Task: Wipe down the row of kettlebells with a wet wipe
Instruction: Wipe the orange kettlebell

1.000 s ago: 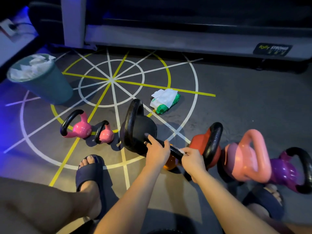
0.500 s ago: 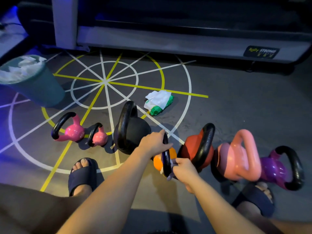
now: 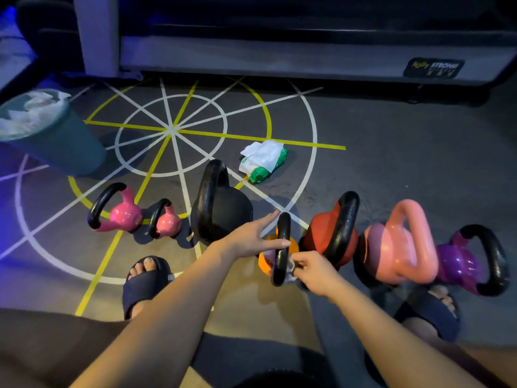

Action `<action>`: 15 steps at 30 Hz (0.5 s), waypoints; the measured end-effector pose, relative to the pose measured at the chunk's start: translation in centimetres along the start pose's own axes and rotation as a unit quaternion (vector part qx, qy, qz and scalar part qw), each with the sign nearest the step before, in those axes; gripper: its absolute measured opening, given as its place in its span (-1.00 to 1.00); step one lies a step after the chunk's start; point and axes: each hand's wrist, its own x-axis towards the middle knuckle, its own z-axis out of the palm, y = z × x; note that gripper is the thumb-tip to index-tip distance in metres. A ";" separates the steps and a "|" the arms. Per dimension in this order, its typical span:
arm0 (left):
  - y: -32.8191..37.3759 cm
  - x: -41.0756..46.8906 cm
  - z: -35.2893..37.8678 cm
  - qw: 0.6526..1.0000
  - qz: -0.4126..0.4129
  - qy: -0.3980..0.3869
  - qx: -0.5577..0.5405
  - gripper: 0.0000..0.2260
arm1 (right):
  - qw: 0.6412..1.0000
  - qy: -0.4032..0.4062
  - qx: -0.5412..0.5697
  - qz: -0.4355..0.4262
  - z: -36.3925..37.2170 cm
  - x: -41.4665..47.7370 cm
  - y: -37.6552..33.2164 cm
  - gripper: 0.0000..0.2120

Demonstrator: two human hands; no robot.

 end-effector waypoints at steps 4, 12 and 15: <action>-0.2 0.0 0.3 0.999 0.033 0.014 -0.027 -0.17 | 0.988 0.117 -0.090 -0.036 1.1 -0.1 -1.0 -0.76; -1.1 -1.1 -0.4 0.999 0.043 0.019 0.010 -0.21 | 0.956 0.183 -0.201 -0.113 2.4 1.8 -0.1 -0.74; -1.1 -0.5 -0.6 0.998 0.059 0.007 0.013 -0.20 | 0.965 0.145 -0.201 -0.087 2.3 2.2 0.1 -0.82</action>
